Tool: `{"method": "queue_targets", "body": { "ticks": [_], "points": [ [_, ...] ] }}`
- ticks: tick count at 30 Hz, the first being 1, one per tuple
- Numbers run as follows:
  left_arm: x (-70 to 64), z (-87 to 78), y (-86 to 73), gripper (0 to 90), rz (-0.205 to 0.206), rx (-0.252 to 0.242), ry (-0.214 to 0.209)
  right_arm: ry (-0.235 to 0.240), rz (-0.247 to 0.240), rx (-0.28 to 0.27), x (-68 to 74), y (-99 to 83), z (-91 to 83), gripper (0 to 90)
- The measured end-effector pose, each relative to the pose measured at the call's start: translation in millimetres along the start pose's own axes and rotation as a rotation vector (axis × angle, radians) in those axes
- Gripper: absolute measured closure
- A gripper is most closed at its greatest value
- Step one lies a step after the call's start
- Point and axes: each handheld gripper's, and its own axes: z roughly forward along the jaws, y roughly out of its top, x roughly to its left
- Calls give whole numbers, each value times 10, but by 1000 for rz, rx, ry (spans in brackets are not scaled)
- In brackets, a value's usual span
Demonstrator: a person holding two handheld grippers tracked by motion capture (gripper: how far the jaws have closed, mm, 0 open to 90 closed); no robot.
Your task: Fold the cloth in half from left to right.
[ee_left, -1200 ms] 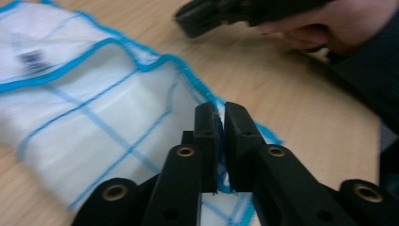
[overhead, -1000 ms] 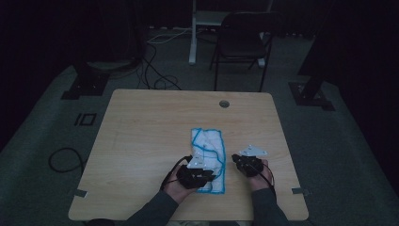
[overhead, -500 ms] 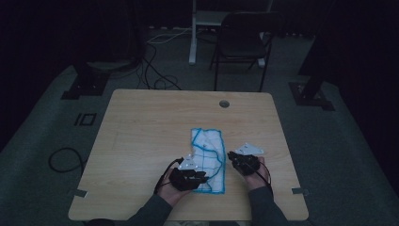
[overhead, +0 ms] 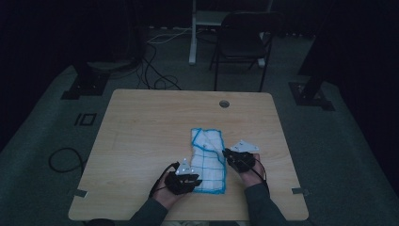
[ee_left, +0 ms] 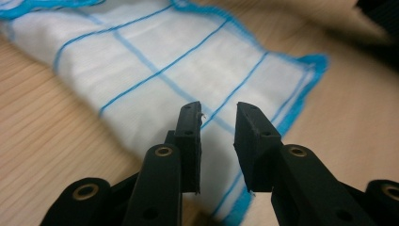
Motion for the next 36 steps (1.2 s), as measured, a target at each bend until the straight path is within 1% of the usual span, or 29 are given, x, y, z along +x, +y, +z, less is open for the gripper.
{"method": "queue_targets", "body": {
  "ticks": [3,5,6,8,12,17,22,26,28,29,32,35,36],
  "points": [
    [11,9,-47,721,2,3,14,13,-19,-6,63,50,50,809],
    [18,11,-60,727,-5,3,14,16,-23,-7,77,63,62,807],
    [32,14,-84,727,-17,1,14,19,-24,-10,96,81,80,803],
    [47,15,-103,728,-33,1,8,33,-41,-20,138,134,145,781],
    [49,20,-126,735,-42,-3,5,46,-52,-13,184,181,248,705],
    [53,28,-149,738,-52,-8,2,64,-68,-14,242,280,337,656],
    [52,33,-159,739,-60,-13,3,75,-104,-17,289,373,413,655],
    [53,35,-162,739,-63,-15,2,85,-123,-6,317,428,487,633],
    [51,35,-164,739,-62,-16,4,103,-133,-2,319,443,518,609],
    [53,36,-167,739,-63,-17,2,105,-136,1,324,451,535,599],
    [57,36,-172,738,-63,-18,0,98,-152,20,342,479,593,583],
    [55,36,-172,737,-65,-19,0,115,-166,47,373,497,669,557],
    [53,37,-171,737,-66,-19,1,113,-172,55,381,496,691,554]
  ]
}}
